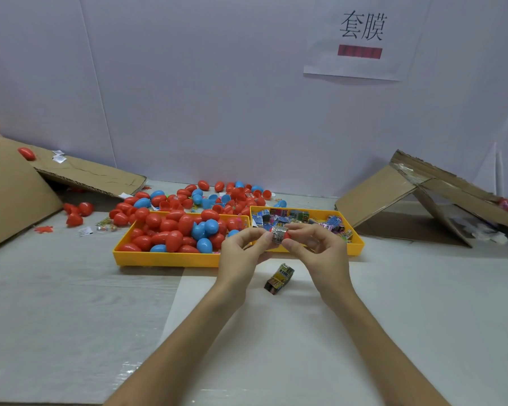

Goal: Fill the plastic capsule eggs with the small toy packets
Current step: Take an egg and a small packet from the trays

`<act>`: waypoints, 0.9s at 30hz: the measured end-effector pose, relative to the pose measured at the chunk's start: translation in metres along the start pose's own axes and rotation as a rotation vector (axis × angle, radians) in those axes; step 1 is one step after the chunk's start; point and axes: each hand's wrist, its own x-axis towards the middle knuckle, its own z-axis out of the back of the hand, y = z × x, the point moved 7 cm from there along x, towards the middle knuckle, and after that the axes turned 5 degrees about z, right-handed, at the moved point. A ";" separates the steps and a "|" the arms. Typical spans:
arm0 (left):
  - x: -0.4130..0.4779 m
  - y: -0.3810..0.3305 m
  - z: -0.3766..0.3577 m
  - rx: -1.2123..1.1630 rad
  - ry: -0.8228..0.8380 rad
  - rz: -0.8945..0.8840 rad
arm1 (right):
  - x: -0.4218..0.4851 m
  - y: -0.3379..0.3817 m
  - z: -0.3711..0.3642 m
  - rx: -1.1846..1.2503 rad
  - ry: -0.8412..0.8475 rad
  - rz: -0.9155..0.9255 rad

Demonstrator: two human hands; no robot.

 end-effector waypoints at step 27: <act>0.002 0.002 0.002 -0.154 -0.028 0.065 | 0.002 -0.008 -0.001 0.145 0.033 -0.089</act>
